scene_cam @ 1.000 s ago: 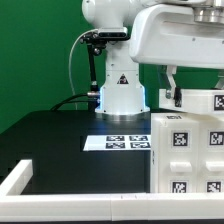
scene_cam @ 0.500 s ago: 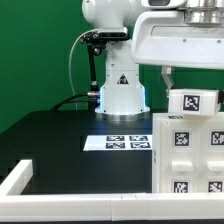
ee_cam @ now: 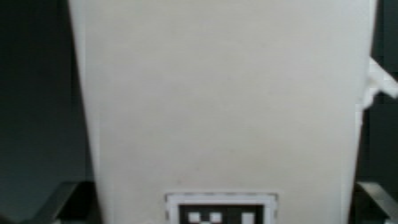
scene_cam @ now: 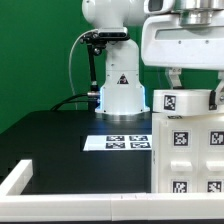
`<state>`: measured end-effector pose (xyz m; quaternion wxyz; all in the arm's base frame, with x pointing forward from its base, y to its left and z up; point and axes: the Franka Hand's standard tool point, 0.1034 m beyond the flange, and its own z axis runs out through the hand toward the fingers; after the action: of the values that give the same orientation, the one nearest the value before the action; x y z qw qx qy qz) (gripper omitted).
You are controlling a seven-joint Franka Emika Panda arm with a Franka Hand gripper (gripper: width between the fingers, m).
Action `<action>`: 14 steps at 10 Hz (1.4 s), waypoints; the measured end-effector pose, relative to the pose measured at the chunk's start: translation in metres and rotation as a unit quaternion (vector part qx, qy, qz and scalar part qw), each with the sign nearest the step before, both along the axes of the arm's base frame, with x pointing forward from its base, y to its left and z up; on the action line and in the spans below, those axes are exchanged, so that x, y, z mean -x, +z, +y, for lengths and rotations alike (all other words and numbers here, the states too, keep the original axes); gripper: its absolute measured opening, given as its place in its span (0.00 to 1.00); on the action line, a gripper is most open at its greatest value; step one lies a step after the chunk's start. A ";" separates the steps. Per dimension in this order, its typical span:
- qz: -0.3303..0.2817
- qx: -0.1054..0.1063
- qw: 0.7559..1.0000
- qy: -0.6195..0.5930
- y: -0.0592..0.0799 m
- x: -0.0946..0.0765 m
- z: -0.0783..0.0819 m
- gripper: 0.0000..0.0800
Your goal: Assemble cabinet
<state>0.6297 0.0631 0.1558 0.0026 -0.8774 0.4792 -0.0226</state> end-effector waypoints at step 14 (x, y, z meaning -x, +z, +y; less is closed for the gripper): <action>-0.019 -0.088 0.929 -0.358 0.005 -0.006 0.016 0.98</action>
Offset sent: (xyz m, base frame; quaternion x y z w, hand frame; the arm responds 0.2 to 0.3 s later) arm 0.0000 0.0000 0.0000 0.0000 0.0000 0.1938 0.9810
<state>0.6356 0.0789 0.1611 0.0806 -0.6431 0.7615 0.0032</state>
